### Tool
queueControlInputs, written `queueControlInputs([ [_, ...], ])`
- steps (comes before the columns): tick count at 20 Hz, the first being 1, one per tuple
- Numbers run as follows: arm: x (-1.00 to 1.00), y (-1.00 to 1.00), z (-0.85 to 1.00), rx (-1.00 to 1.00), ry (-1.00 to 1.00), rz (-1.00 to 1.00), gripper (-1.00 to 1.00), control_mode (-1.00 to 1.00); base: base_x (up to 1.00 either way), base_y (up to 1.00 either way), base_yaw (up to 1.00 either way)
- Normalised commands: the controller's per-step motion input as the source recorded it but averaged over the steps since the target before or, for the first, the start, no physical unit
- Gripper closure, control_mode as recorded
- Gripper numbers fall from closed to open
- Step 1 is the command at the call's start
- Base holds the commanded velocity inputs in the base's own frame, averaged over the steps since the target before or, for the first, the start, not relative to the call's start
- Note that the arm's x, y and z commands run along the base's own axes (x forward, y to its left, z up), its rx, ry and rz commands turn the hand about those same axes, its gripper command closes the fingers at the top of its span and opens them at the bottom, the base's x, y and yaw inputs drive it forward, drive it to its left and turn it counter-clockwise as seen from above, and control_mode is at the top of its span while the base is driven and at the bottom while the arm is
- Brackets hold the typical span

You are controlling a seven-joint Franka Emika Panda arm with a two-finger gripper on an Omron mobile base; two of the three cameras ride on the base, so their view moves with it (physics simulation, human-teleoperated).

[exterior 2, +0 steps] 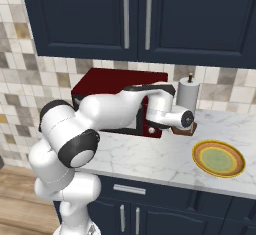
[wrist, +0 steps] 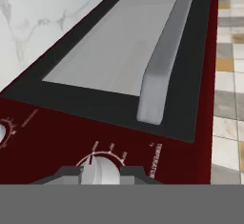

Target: Pull the toaster oven rack outwards. Pick up the baguette from the plate and place it on the toaster oven rack. Close the toaster oven door fully and set the temperature to the lowest setting.

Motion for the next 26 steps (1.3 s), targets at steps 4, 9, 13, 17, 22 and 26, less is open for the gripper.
queueControlInputs([
  [4, 0.00, 0.00, 0.02, -0.57, -0.41, 0.33, 1.00, -1.00, 0.00, 0.00, 0.00],
  [9, 0.00, 0.00, 0.00, -0.58, -0.41, 0.32, 1.00, -1.00, 0.00, 0.00, 0.00],
  [13, 0.02, 0.00, 0.00, -0.58, -0.39, 0.31, 1.00, -1.00, 0.00, 0.00, 0.00],
  [17, 0.08, 0.00, 0.00, -0.56, -0.34, 0.31, 1.00, -1.00, 0.00, 0.00, 0.00],
  [22, 0.12, -0.07, 0.09, -0.52, -0.32, 0.33, 1.00, -1.00, 0.00, 0.00, 0.00],
  [26, 0.12, -0.34, 0.23, -0.48, -0.28, 0.36, 1.00, -1.00, 0.00, 0.00, 0.00],
])
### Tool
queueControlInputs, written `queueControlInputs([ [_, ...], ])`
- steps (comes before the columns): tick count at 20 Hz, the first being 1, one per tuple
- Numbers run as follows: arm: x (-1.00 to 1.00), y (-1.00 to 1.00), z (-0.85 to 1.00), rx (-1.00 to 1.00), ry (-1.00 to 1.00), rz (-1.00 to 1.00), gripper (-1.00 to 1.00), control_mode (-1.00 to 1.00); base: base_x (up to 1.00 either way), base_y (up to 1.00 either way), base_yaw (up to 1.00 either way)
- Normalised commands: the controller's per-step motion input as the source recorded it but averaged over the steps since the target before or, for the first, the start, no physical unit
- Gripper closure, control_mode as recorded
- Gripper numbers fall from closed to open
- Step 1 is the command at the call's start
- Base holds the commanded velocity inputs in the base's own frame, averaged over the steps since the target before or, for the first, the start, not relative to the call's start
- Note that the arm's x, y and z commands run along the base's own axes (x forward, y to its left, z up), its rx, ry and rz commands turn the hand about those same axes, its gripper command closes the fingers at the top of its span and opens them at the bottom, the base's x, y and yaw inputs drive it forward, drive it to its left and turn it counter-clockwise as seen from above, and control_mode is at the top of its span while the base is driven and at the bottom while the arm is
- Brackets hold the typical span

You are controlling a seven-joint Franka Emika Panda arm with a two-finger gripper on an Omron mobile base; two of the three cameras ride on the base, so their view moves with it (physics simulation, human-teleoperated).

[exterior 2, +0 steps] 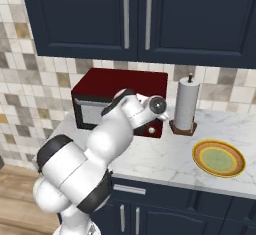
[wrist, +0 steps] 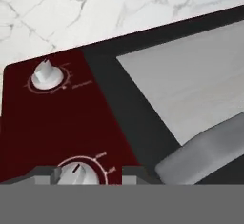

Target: Pull the toaster oven rack outwards. Pick up the baguette from the plate and place it on the toaster oven rack. Close the toaster oven door fully and set the temperature to the lowest setting.

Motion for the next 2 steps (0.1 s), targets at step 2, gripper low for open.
queueControlInputs([
  [2, 0.08, -0.34, 0.27, -0.46, -0.26, 0.36, 1.00, -1.00, 0.00, 0.00, 0.00],
])
